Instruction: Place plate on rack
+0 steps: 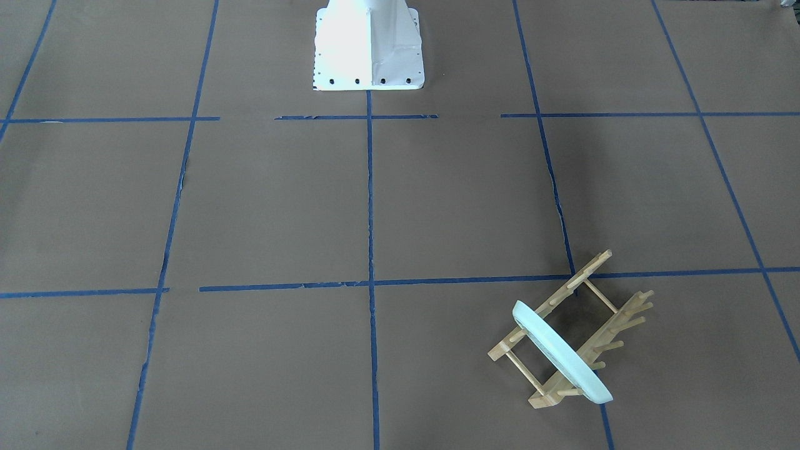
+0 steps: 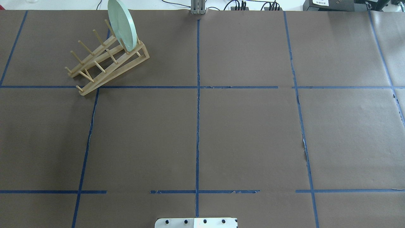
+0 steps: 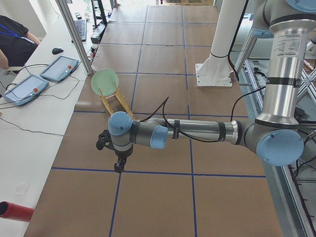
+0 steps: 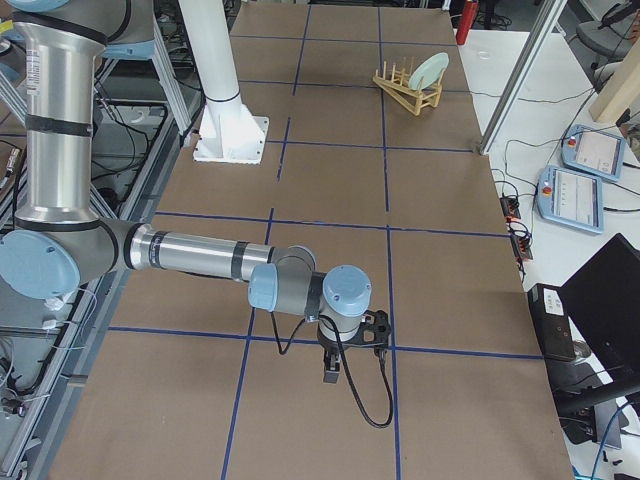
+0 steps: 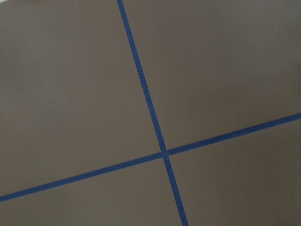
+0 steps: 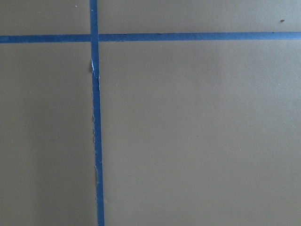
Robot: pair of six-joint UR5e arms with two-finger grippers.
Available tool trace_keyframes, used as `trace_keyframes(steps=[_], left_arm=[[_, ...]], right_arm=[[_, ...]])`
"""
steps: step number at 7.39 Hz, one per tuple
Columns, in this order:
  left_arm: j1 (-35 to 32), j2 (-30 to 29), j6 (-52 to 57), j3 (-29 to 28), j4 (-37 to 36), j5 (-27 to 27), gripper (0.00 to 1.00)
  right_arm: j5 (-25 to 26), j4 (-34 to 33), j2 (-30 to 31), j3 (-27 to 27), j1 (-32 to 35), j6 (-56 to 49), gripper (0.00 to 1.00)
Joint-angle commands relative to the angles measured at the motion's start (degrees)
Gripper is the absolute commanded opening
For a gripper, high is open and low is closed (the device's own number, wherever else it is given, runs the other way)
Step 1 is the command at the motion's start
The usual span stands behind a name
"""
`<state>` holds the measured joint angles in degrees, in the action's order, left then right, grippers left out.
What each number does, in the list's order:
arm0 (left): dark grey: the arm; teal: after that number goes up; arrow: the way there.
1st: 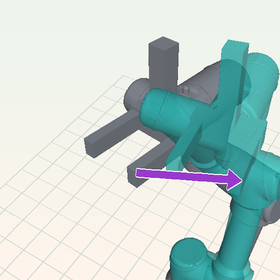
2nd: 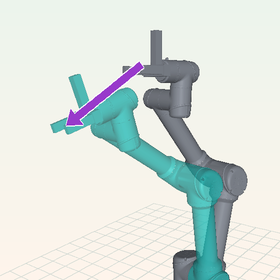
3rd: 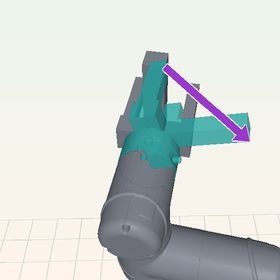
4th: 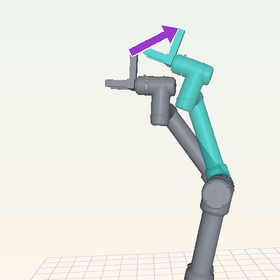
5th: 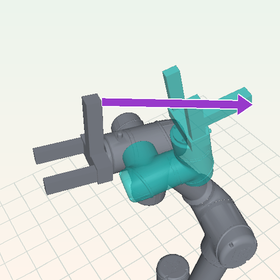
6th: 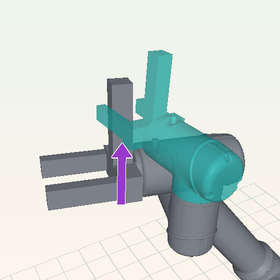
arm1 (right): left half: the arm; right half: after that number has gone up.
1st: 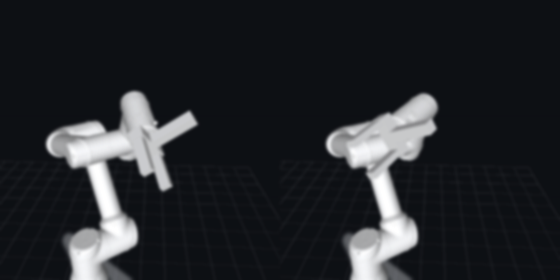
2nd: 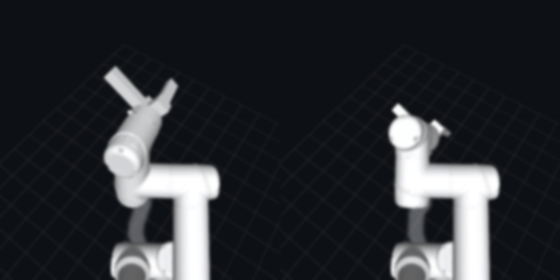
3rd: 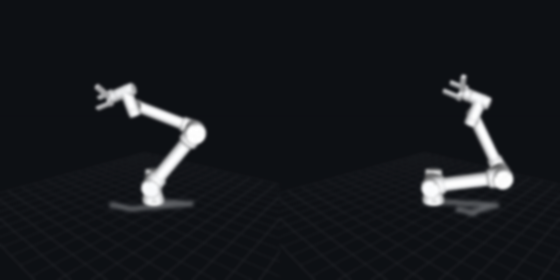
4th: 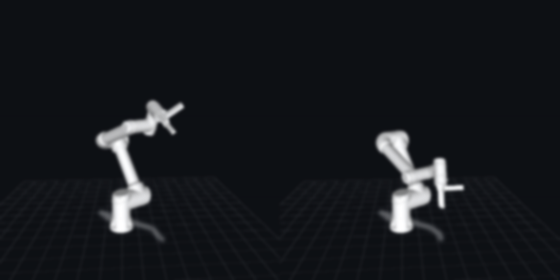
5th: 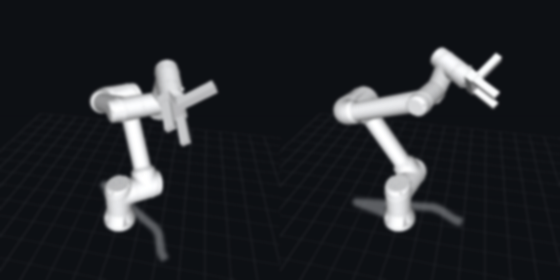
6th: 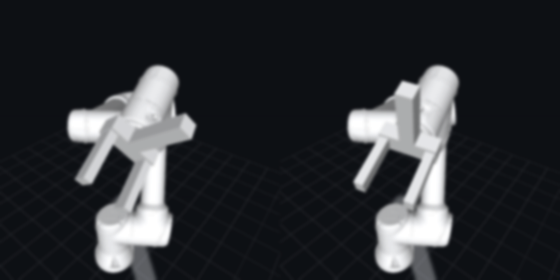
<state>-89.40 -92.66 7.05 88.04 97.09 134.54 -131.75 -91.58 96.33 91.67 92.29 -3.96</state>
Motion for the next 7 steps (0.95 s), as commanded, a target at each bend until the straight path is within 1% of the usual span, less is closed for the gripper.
trace_keyframes(steps=[1,2,3,5,7], left_arm=[[-1.39,0.38,0.25,-0.15,-5.65,0.89,1.00],[-1.39,-0.06,0.16,0.90,-10.13,0.89,1.00],[-1.48,0.72,-1.06,2.30,-11.74,0.98,1.00],[-2.01,0.73,-8.07,3.54,-11.67,0.98,1.00],[-2.01,1.86,-8.11,4.60,-10.71,1.07,1.00]], right_arm=[[0.00,0.00,0.00,0.00,-0.01,0.00,1.00],[0.00,0.00,0.00,0.00,-0.01,0.00,1.00],[0.00,0.00,0.00,0.00,0.08,0.00,1.00],[0.00,0.00,0.00,0.00,0.08,0.00,1.00],[0.00,0.00,0.00,0.00,-0.01,0.00,1.00]])
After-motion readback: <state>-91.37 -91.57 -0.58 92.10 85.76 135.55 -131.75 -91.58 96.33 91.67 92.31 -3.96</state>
